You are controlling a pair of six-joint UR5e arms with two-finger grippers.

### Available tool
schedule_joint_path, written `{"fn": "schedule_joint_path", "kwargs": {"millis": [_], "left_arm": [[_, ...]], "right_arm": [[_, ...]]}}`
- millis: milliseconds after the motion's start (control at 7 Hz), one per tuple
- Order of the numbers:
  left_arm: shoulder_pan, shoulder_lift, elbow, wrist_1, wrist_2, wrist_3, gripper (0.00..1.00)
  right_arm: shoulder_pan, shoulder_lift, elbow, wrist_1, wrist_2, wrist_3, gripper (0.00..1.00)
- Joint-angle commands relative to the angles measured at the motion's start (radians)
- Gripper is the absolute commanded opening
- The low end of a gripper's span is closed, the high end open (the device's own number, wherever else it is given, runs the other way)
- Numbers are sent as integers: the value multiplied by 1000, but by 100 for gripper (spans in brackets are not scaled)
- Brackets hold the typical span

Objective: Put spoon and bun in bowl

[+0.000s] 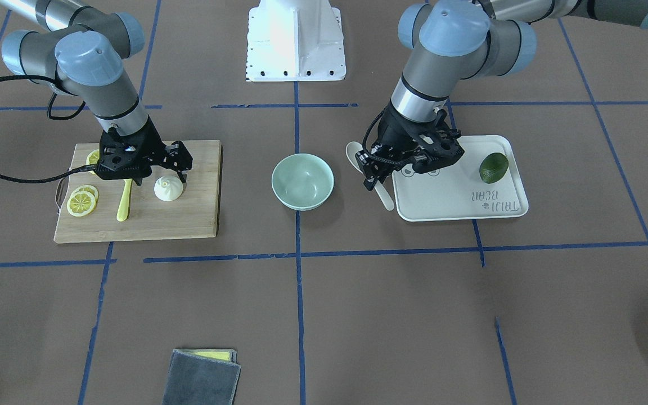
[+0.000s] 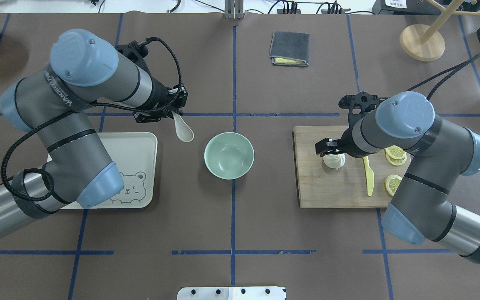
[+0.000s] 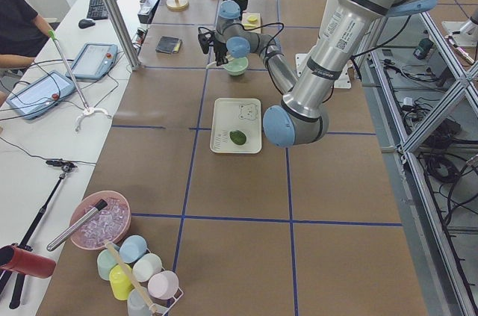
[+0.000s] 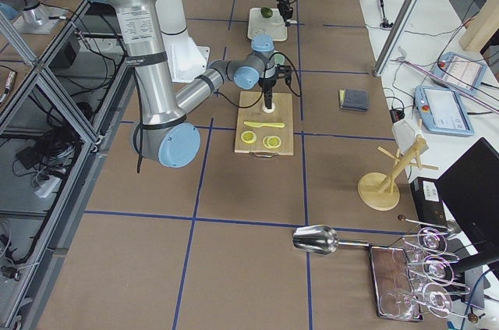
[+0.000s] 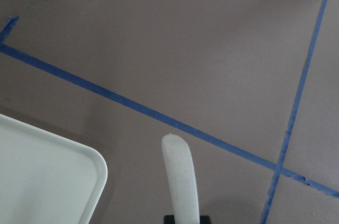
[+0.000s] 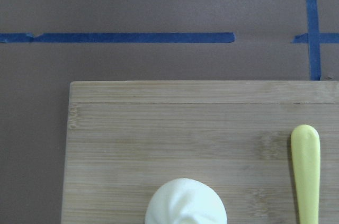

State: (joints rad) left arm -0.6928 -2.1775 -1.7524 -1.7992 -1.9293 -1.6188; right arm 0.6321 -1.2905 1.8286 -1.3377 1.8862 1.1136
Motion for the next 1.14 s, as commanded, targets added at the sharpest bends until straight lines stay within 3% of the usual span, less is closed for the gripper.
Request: {"fn": "schedule_joint_path", "kwargs": {"millis": [0,143,286,429,571,714,1000], "left_arm": [[13,-22,14,-11,1,-21,0],[53,-47,54,-43,4,-57,0],[58,-54,109,-137,7,-91,0],[64,-53,150,-191,9,-98,0],[67,-50,152,-196,9,-99,0],[68,-51,157,-197,9,-102,0],[79,-62,192,-256,10,-150,0]], "right_arm": [[-15,23,-46,0,-1,-1,96],[-17,23,-52,0,-1,-5,95],[-17,23,-54,0,-1,-3,76],[-14,25,-51,-1,-1,-6,52],[1,25,-49,0,2,-17,16],[15,25,-42,0,10,-18,0],[27,25,-23,-3,13,-18,0]]}}
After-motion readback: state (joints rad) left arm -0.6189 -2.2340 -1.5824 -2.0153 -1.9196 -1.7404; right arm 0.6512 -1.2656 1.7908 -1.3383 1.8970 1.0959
